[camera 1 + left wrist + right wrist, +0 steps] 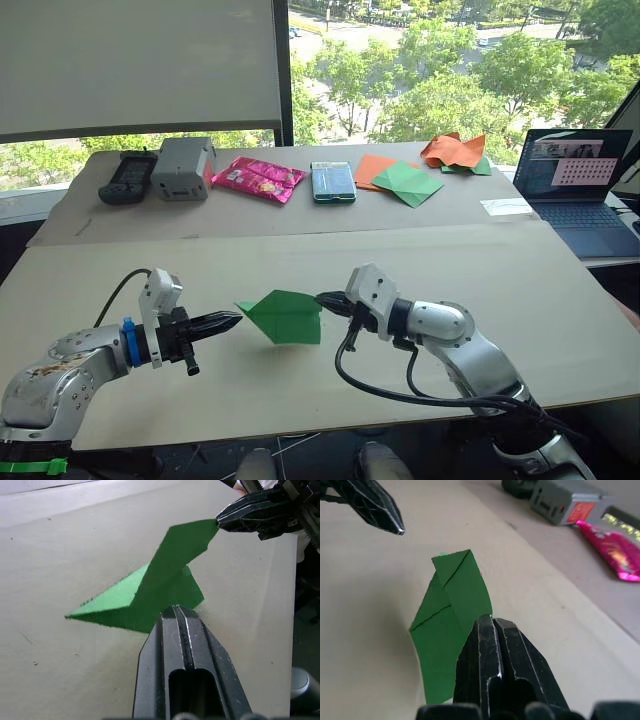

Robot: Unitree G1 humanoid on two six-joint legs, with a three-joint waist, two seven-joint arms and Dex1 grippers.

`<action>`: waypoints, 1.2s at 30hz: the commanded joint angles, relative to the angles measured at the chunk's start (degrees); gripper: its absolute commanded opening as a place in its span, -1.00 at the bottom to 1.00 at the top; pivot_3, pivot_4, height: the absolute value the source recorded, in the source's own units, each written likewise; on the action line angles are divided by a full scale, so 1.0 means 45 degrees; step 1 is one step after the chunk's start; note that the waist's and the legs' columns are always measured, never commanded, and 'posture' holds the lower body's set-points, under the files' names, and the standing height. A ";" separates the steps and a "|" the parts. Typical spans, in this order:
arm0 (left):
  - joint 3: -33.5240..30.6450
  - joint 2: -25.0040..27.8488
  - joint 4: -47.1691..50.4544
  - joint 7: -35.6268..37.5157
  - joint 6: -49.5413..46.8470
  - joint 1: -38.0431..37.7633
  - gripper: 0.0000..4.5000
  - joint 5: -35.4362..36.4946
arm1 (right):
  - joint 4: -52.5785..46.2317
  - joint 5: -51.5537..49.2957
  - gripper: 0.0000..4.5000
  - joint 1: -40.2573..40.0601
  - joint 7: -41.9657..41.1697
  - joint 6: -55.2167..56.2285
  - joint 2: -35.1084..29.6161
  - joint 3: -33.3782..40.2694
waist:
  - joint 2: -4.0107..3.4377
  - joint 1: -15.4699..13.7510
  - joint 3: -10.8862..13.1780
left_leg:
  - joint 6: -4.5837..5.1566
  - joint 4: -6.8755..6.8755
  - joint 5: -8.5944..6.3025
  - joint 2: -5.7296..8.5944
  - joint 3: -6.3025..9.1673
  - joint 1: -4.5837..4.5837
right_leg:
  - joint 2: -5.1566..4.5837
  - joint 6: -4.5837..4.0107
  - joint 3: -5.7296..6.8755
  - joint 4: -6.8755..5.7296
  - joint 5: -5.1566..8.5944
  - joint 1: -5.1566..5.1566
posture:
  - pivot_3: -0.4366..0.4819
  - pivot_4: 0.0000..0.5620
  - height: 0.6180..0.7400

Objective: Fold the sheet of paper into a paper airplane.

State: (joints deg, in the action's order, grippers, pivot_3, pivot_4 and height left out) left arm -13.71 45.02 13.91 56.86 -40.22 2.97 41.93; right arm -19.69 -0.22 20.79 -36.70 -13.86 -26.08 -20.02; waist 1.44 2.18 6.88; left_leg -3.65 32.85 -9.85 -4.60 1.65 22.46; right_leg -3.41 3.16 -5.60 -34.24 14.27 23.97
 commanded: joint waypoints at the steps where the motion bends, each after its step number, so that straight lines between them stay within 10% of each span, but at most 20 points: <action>1: -0.0404 -0.0044 -0.0307 -0.0130 0.0026 0.0487 -1.00 0.0184 | 0.0337 0.2807 -0.98 0.0030 0.0947 0.4491 -0.0955 -0.0591 | -0.0001 -0.0018 -0.0001 | 0.0001 0.0002 0.0001 0.0001 0.0000 0.0001 | 0.0000 0.0000 0.0000 -0.0001 0.0000 -0.0002 | -0.05 -0.47 0.68; 6: -0.0063 -0.0249 -0.0048 -0.0150 0.0070 0.0320 -1.00 0.0134 | 0.2449 0.7764 -0.98 0.0178 0.2965 0.9602 -0.2540 -0.2409 | 0.0018 0.0056 0.0001 | 0.0002 0.0002 0.0001 0.0007 -0.0005 -0.0050 | -0.0004 0.0001 -0.0010 0.0004 0.0000 -0.0045 | -0.05 -0.47 0.68; 13: 0.0093 -0.0324 0.0153 -0.0350 -0.0135 0.0545 -1.00 0.0256 | 0.4490 0.7569 -0.98 0.0171 0.2680 1.0696 -0.2240 -0.2603 | 0.0052 0.0072 0.0024 | 0.0072 0.0009 0.0044 0.0007 -0.0004 -0.0131 | -0.0002 -0.0001 -0.0020 -0.0009 -0.0001 -0.0149 | -0.05 -0.47 0.68; 21: 0.0535 -0.0594 0.0431 -0.0678 -0.0095 0.0756 -1.00 0.0069 | 0.3601 0.4959 0.28 -0.0314 0.0819 0.9728 -0.2510 -0.1589 | 0.0071 0.0005 0.0045 | 0.0072 0.0017 0.0044 0.0008 -0.0002 -0.0145 | -0.0002 -0.0001 -0.0023 -0.0007 -0.0001 -0.0192 | -0.05 -0.47 0.68; 30: 0.0946 -0.0979 0.0434 -0.0919 -0.0156 0.1236 -1.00 0.0015 | 0.1956 0.0466 0.28 0.0610 -0.0891 0.2035 -0.0255 0.0141 | 0.0087 0.0052 0.0053 | 0.0076 0.0030 0.0047 0.0010 0.0005 -0.0161 | 0.0006 -0.0001 -0.0025 -0.0148 -0.0001 -0.0202 | -0.05 -0.47 0.68; 36: 0.1080 -0.1075 0.0460 -0.1043 -0.0118 0.1215 -1.00 -0.0074 | 0.1232 -0.0417 -0.54 0.0498 -0.1684 0.0288 0.0571 -0.0287 | 0.0082 -0.0005 0.0055 | 0.0073 0.0021 0.0044 0.0010 0.0007 -0.0178 | 0.0005 -0.0003 -0.0021 -0.0143 0.0001 -0.0182 | -0.05 -0.47 0.68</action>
State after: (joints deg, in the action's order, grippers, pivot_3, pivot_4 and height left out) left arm -8.71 40.26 14.17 52.30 -41.23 7.61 41.59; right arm -10.60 0.14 23.28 -42.87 -11.35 -23.93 -20.77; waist 1.81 2.16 7.13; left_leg -3.32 32.94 -9.65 -4.55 1.68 21.68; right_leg -3.38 3.14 -5.69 -34.87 14.27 23.15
